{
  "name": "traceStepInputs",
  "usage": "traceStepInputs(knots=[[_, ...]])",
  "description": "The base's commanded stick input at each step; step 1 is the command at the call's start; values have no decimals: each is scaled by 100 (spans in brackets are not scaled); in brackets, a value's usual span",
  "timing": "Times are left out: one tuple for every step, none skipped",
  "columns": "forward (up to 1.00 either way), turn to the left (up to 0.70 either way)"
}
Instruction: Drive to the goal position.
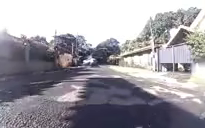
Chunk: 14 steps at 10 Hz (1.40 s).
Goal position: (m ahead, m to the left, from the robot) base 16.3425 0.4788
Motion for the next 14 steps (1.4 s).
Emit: traceStepInputs(knots=[[63,0],[64,0],[67,0],[70,0],[70,0],[70,0],[70,0],[70,0],[70,0],[70,0],[70,0],[70,0],[70,0],[70,0]])
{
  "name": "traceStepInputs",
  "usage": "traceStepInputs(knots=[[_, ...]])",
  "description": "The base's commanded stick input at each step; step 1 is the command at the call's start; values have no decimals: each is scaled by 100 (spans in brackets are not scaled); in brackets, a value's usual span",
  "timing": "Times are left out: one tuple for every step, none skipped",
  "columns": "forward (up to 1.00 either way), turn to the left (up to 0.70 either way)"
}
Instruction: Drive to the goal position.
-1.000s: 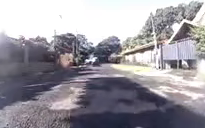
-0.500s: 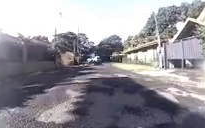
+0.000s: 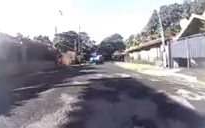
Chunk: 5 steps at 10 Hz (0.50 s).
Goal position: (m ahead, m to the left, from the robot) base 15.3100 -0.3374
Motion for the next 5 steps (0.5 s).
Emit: traceStepInputs(knots=[[70,0],[70,0],[70,0],[70,0],[70,0]])
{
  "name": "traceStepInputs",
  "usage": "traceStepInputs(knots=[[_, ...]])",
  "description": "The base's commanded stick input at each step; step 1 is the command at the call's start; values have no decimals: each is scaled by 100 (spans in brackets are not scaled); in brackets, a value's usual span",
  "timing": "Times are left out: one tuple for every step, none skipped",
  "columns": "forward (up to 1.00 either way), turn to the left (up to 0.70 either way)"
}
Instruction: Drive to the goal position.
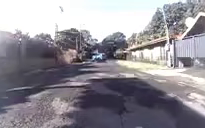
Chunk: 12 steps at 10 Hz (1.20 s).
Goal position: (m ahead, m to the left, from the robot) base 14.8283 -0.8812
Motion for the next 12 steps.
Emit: traceStepInputs(knots=[[70,0],[70,0],[70,0],[70,0],[70,0],[70,0],[70,0],[70,0],[70,0],[70,0],[70,0],[70,0]])
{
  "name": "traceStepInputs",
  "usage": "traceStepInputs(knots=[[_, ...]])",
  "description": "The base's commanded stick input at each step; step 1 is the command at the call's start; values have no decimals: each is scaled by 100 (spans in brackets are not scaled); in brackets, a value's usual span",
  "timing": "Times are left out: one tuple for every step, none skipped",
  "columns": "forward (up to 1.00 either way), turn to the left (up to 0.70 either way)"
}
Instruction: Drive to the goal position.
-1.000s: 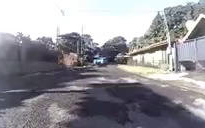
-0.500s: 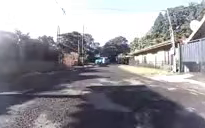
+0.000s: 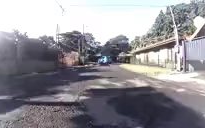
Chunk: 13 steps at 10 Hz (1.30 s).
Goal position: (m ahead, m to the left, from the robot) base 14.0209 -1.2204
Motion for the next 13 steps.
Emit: traceStepInputs(knots=[[70,0],[70,0],[70,0],[70,0],[70,0],[70,0],[70,0],[70,0],[70,0],[70,0],[70,0],[70,0],[70,0]])
